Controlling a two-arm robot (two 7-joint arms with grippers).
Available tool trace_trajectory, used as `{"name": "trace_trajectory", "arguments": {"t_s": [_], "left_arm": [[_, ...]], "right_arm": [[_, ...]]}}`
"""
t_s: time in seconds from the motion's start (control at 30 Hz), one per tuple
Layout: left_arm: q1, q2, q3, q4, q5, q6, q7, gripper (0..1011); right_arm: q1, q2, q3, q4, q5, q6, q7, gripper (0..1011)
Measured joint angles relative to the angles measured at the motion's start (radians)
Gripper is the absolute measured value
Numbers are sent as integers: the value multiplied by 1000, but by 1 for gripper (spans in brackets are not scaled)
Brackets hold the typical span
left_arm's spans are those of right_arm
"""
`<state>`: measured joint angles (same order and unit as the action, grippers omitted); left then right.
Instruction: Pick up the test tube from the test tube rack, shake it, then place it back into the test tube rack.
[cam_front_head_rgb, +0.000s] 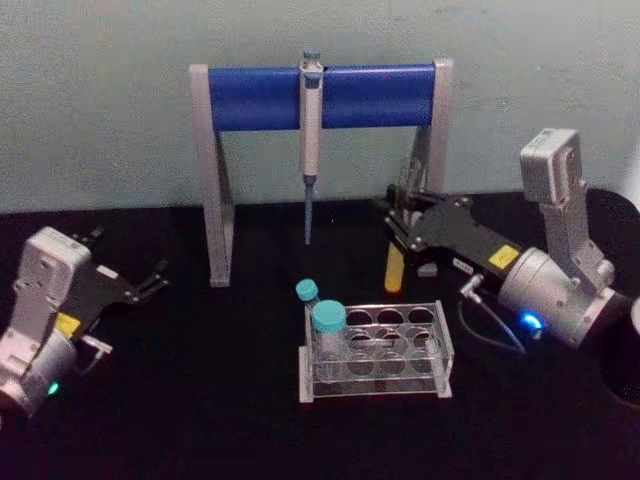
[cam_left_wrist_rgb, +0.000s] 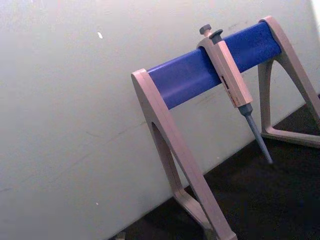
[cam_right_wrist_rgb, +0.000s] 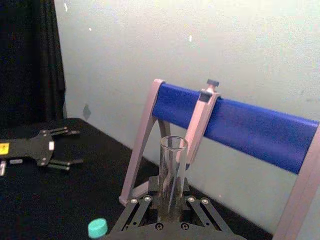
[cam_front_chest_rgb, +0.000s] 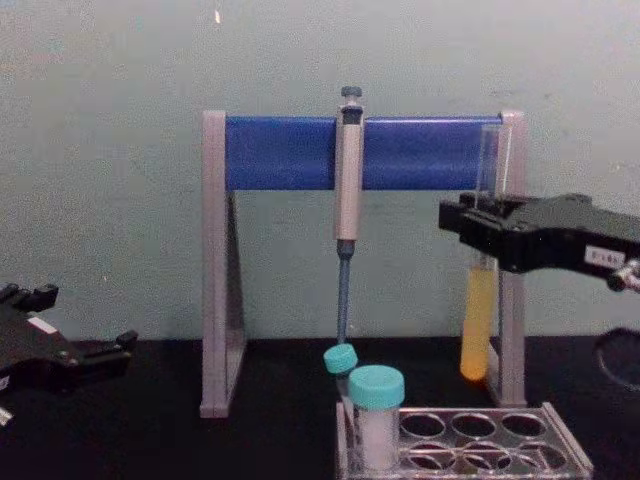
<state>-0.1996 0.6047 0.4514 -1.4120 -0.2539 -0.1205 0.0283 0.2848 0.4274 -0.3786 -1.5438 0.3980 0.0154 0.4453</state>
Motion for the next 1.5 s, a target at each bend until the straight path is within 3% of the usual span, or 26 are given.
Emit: {"name": "trace_trajectory", "arguments": {"t_s": [0.4,0.7,0.93,1.2,1.5], "left_arm": [[0,0,0,0,0,0,0,1010],[0,0,0,0,0,0,0,1010],[0,0,0,0,0,0,0,1010],[0,0,0,0,0,0,0,1010],[0,0,0,0,0,0,0,1010]], "right_arm": [[43,-19,-2,48,-3,-3,4,237],[40,-17,8,53,-11,-5,-9,237],[-1,11,36,4,-16,9,-31,237],[-91,54,63,-101,1,43,-34,237],[-116,60,42,-143,38,57,4,237]]}}
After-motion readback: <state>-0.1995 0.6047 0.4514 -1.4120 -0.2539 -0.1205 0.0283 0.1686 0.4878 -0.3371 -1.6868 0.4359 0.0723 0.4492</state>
